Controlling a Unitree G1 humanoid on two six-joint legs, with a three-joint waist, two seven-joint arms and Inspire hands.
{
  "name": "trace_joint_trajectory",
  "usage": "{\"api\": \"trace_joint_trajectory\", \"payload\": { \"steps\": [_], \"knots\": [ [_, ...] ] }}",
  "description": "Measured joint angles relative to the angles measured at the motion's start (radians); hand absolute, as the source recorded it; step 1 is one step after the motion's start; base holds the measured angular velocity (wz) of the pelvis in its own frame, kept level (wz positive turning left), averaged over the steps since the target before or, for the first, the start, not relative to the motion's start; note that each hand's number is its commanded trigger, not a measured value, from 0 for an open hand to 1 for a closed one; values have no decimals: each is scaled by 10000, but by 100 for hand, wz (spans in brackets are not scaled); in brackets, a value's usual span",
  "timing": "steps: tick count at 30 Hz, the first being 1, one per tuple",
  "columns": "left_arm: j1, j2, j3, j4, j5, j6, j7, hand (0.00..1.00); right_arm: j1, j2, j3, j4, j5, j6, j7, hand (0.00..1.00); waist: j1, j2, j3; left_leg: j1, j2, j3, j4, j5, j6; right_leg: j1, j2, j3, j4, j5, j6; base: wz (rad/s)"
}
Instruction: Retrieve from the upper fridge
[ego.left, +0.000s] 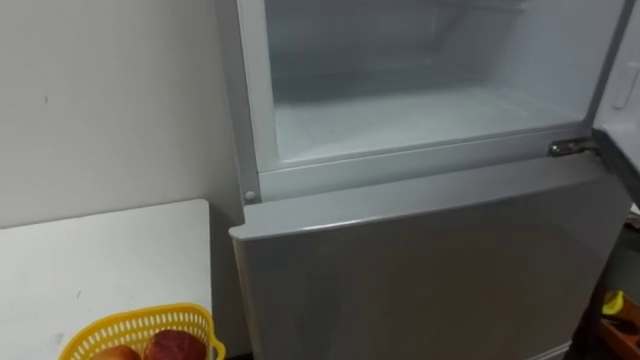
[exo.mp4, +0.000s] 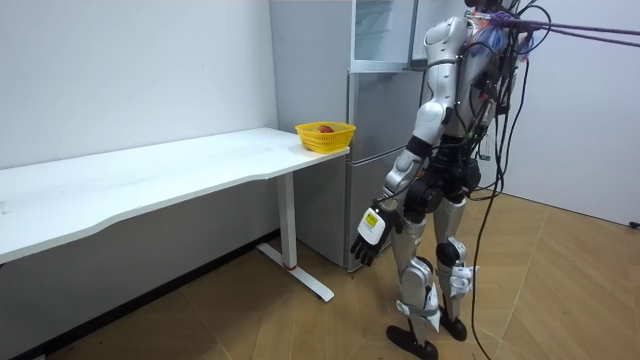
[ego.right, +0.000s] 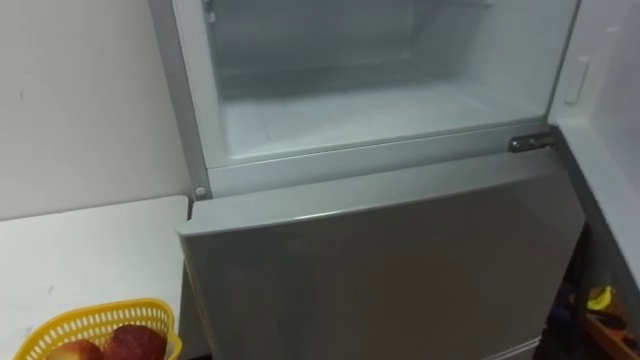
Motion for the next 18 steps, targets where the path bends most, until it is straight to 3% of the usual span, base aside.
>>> {"api": "trace_joint_trajectory", "payload": {
  "steps": [5,15,18],
  "knots": [
    [-42,8,-61,327,98,-26,42,0,-323,-131,336,-312,-608,-134,394,0,16,-172,-3,15,-11,-55,38,5,2,16,9,-3,-4,-1,1,0],
    [-52,99,-528,374,81,-26,-59,0,-428,-148,951,-721,-1916,-186,823,0,177,-179,6,-25,-8,-276,179,-5,9,152,40,-182,-2,4,-5,5],
    [-50,103,-600,369,77,-26,-60,0,-428,-354,1179,-893,-2263,-182,824,0,230,-174,10,-50,9,-297,178,-8,10,176,33,-222,-4,13,-19,4]
  ]
}}
